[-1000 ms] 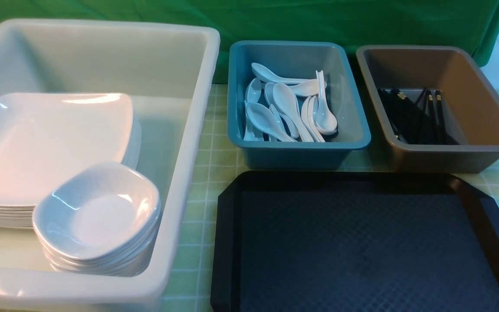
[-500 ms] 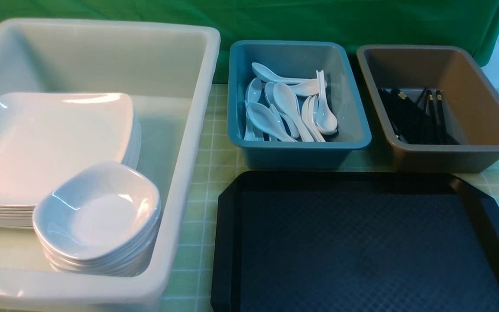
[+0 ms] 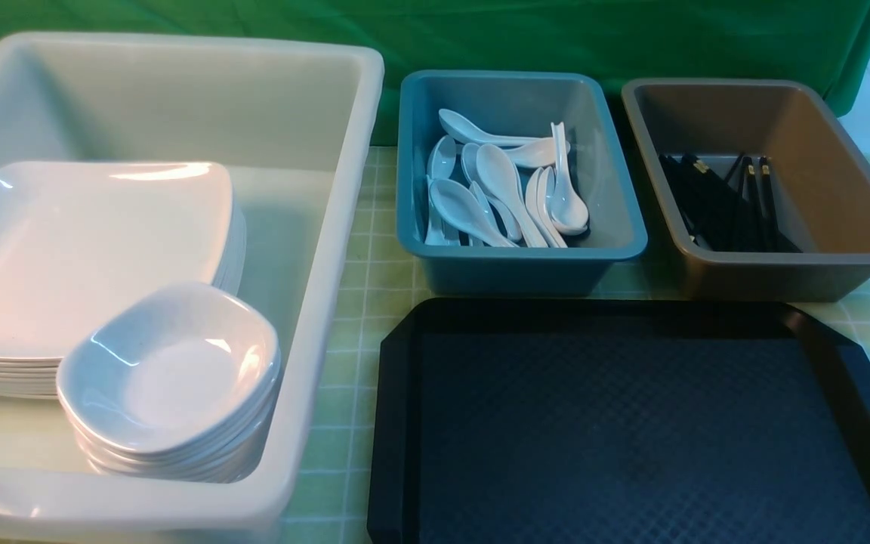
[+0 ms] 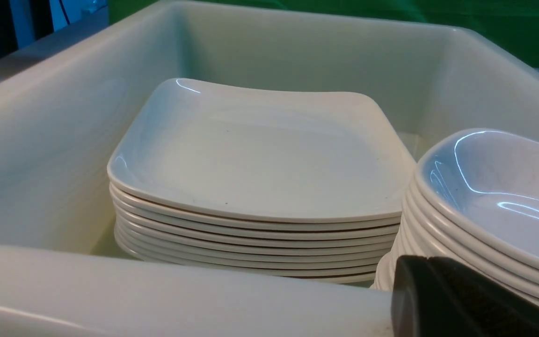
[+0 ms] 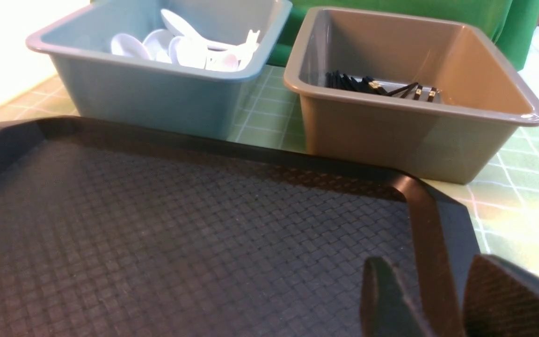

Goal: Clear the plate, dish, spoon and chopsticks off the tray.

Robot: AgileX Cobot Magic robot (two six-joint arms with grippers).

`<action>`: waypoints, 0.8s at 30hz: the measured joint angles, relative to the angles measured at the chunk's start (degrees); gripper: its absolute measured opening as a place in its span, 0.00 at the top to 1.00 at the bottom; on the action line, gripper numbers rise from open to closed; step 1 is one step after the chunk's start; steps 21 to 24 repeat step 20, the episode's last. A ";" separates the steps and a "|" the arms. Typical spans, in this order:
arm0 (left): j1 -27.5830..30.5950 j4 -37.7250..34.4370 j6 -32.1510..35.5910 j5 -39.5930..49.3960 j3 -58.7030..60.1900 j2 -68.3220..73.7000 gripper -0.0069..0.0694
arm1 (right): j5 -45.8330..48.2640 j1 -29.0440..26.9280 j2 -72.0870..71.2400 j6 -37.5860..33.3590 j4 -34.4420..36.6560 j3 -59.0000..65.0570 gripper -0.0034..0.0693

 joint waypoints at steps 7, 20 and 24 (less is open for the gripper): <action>0.00 -0.37 0.01 0.00 0.00 0.00 0.92 | 0.00 0.00 0.00 0.00 0.00 0.00 0.62; 0.00 -0.41 0.25 0.00 0.00 0.00 0.92 | 0.00 0.00 0.00 0.00 0.00 0.00 0.62; 0.00 -0.41 0.25 0.00 0.00 0.00 0.92 | 0.00 0.00 0.00 0.00 0.00 0.00 0.62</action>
